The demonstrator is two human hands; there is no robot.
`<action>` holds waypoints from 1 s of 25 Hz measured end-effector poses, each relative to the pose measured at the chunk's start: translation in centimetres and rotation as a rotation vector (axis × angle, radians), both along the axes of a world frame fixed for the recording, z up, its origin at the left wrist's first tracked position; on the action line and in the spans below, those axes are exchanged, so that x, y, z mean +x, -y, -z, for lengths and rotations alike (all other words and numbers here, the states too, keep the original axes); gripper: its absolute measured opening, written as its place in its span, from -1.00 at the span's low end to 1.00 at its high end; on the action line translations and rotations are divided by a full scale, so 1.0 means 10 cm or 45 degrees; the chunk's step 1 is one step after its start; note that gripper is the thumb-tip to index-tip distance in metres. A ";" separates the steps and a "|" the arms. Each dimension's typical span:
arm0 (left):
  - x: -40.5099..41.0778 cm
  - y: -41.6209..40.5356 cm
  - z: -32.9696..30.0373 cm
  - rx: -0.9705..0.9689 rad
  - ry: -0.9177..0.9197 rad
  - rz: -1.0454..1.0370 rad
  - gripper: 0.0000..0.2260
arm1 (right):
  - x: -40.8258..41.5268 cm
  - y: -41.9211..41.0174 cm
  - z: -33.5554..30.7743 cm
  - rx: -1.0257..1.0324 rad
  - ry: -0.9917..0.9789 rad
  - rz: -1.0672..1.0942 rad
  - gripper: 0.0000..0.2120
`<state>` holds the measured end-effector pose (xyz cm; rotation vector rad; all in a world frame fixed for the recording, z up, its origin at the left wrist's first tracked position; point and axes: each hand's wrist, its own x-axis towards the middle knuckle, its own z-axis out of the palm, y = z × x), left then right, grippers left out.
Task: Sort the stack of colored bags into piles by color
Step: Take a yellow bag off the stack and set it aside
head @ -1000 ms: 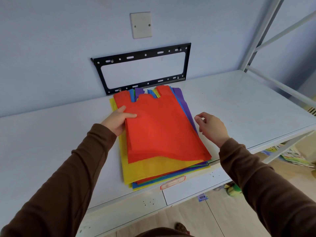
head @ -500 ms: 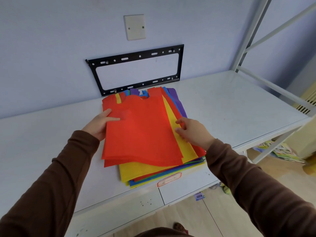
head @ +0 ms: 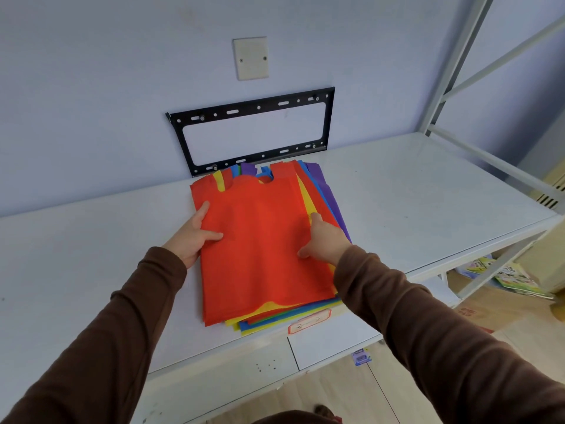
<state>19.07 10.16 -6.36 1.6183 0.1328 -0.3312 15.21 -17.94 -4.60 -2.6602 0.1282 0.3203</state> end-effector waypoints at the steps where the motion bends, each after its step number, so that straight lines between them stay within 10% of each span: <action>1: 0.00 0.00 0.00 0.004 0.007 0.002 -0.20 | 0.02 0.02 -0.01 0.065 -0.044 0.035 -0.30; 8: -0.01 -0.02 0.00 -0.029 0.029 -0.017 -0.26 | -0.03 0.02 -0.03 0.225 0.081 0.045 -0.65; 16: -0.01 0.00 -0.01 0.095 0.096 0.042 -0.23 | -0.17 0.19 -0.04 0.597 -0.059 -0.091 -0.15; 25: 0.07 -0.26 -0.46 0.381 0.226 -0.019 -0.33 | -0.06 -0.28 -0.53 1.052 -0.064 -0.032 -0.40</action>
